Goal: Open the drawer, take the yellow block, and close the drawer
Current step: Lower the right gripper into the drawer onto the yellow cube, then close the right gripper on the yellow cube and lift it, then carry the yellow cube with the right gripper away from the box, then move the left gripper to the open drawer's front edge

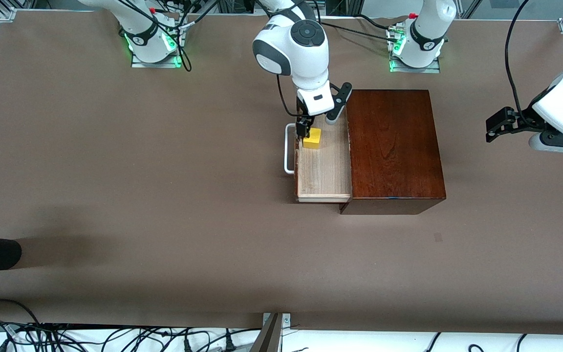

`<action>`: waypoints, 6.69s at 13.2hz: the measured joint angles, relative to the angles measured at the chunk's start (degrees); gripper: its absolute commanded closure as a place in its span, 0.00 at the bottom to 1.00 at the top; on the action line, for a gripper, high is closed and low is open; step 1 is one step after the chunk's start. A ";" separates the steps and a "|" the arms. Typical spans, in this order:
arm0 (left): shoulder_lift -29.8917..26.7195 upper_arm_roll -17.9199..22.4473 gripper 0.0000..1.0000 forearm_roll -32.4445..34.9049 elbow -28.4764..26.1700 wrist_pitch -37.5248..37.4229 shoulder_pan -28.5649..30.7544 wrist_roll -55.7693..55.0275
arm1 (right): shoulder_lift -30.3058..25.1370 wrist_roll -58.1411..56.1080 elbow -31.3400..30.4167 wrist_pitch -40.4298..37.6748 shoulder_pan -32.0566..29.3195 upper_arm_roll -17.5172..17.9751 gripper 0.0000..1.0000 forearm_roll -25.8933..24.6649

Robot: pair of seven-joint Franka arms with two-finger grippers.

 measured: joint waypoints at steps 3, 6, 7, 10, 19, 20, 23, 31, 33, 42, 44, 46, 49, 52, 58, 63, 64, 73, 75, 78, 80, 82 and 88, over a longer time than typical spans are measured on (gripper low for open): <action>0.00 0.00 0.00 0.00 0.00 0.00 0.01 0.00 | 0.29 -2.50 0.02 0.10 0.00 -0.32 0.00 -0.86; 0.00 0.00 0.00 0.00 0.00 0.00 0.01 0.00 | 1.52 -3.06 0.05 1.89 0.01 -0.36 0.00 -0.97; 0.00 0.00 0.00 0.00 0.00 0.00 0.02 0.00 | 1.95 -3.09 0.08 2.52 0.01 -0.37 0.00 -1.04; 0.00 0.00 0.00 0.00 0.01 0.00 0.02 0.00 | 2.74 -3.45 0.25 3.21 0.01 -0.52 0.00 -1.33; 0.00 0.00 0.00 0.00 0.04 0.00 0.05 0.00 | 4.53 -4.93 0.47 6.00 -0.17 -0.93 1.00 -2.29; 0.00 0.00 0.00 0.00 0.04 0.00 0.05 0.00 | 4.54 -4.95 0.68 5.95 -0.18 -0.95 1.00 -2.29; 0.00 0.00 0.00 0.00 0.44 0.01 0.09 0.00 | 4.59 -4.96 3.83 1.84 -0.18 -0.98 1.00 -2.29; 0.02 0.01 0.00 0.00 0.78 0.01 0.15 0.00 | 3.28 -4.73 16.28 -17.44 -3.74 -1.38 1.00 2.10; 0.05 0.01 0.00 0.00 0.79 0.01 0.16 0.00 | 0.85 -4.80 16.78 -20.11 -6.95 -1.48 1.00 2.58; 0.12 0.01 0.00 -0.02 0.80 0.01 0.16 0.00 | -7.95 -4.40 6.95 -23.89 -17.19 -11.55 1.00 7.08; 0.13 0.01 0.00 -0.02 0.81 0.01 0.15 0.00 | -10.59 -4.18 0.83 -20.75 -17.20 -14.94 1.00 7.38; 0.19 -0.02 0.00 -0.03 0.81 0.01 0.12 0.00 | -13.39 -3.05 -7.07 -15.89 -17.17 -17.87 1.00 7.44; 0.81 -0.15 0.00 -0.05 0.81 0.01 0.00 0.00 | -18.10 -1.38 -20.32 -6.36 -17.22 -21.71 1.00 7.55; 1.83 -0.47 0.00 -0.07 0.82 0.04 -0.29 0.00 | -22.61 0.14 -32.04 2.40 -17.13 -24.42 1.00 7.60; 1.94 -0.25 0.00 -0.29 1.43 0.07 0.09 0.00 | -26.59 0.80 -46.58 13.76 -17.11 -32.07 1.00 8.32; 1.94 -0.38 0.00 -0.99 3.13 -0.50 -0.05 0.00 | -26.24 1.60 -52.93 22.11 -17.15 -37.80 1.00 10.34; 1.96 -0.50 0.00 -1.27 3.14 -0.57 -0.21 0.00 | -25.71 1.63 -53.60 23.49 -17.17 -38.28 1.00 10.99; 7.58 -5.63 0.00 -1.37 8.44 -0.73 -5.14 -0.31 | -17.29 -2.38 -54.11 32.91 -17.45 -38.51 1.00 19.60; 8.72 -7.13 0.00 -1.40 9.15 -0.77 -5.63 -2.72 | -16.55 -7.93 -54.10 32.91 -17.47 -38.48 1.00 25.75; 9.05 -8.44 0.00 -1.45 9.41 -0.87 -8.47 -9.53 | -15.30 -13.48 -54.01 32.92 -17.49 -38.42 1.00 31.07; 9.74 -10.60 0.00 -1.46 9.43 -0.92 -10.85 -17.16 | -14.60 -14.45 -53.93 32.97 -17.55 -38.41 1.00 32.19; 11.43 -11.64 0.00 -1.47 9.48 -0.67 -15.47 -26.85 | -14.30 -16.56 -53.91 32.98 -17.59 -38.41 1.00 34.50; 18.70 -14.01 0.00 -1.48 9.56 9.28 -25.37 -48.70 | -12.10 -25.38 -53.26 32.99 -17.65 -38.39 0.94 43.84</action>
